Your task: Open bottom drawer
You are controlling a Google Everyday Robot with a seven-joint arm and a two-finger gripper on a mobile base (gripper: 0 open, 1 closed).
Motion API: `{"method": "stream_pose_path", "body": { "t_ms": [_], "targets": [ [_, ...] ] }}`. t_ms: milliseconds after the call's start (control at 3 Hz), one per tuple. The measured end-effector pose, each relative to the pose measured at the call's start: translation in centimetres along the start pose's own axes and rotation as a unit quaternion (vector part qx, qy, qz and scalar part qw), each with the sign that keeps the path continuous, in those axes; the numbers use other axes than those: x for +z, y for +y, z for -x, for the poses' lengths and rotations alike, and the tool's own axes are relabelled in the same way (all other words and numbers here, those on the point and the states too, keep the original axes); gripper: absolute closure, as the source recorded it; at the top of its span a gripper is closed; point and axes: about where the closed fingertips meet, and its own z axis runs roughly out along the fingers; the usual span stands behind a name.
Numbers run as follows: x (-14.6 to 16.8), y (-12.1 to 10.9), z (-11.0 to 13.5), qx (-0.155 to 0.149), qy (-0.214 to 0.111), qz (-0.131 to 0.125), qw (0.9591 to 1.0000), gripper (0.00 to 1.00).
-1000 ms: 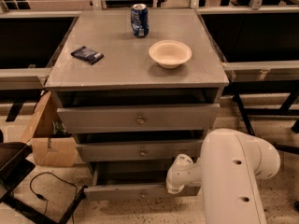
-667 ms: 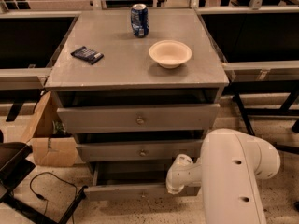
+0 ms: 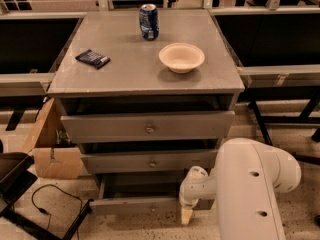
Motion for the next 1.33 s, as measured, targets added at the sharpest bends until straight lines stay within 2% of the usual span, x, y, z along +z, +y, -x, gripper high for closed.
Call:
{"method": "stream_pose_path", "body": {
  "t_ms": [333, 667, 1000, 1333],
  "targets": [
    [0.4, 0.1, 0.0, 0.000, -0.001, 0.003, 1.0000, 0.00],
    [2.6, 0.4, -0.3, -0.002, -0.003, 0.018, 0.9998, 0.00],
    [4.3, 1.3, -0.9, 0.001, -0.004, 0.035, 0.9994, 0.19],
    [4.2, 1.4, -1.2, 0.002, -0.003, 0.036, 0.9993, 0.42]
  ]
}}
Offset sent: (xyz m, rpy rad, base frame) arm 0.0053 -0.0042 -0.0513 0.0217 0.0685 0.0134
